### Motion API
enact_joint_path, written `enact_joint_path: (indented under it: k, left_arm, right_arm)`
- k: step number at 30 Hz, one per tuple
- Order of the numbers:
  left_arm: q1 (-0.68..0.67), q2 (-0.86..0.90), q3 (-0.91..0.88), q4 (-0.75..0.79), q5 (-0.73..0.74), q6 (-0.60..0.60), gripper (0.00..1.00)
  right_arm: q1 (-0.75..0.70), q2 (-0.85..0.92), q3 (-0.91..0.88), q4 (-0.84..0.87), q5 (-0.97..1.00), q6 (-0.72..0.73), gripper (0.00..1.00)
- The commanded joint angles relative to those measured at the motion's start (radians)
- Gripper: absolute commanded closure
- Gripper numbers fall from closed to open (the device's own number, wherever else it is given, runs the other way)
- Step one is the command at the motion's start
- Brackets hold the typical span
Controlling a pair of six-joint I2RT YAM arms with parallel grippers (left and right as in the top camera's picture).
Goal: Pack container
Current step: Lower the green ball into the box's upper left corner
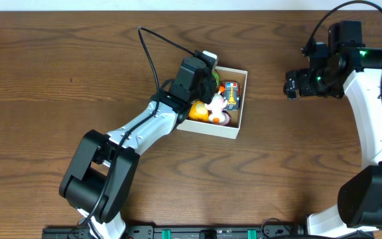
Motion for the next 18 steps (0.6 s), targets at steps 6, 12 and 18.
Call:
enact_joint_path:
  k: [6, 12, 18]
  left_arm:
    - [-0.002, 0.007, 0.003, -0.018, 0.053, 0.010, 0.56]
    - [-0.001, 0.007, 0.003, -0.017, 0.086, 0.010, 0.14]
    - [-0.001, -0.010, 0.004, 0.003, 0.086, 0.010, 0.13]
  right_arm:
    - [0.000, -0.023, 0.013, -0.001, 0.000, 0.014, 0.01]
    - [0.000, -0.023, 0.013, 0.000, 0.000, 0.014, 0.01]
    - [0.000, -0.023, 0.013, -0.001, 0.000, 0.014, 0.01]
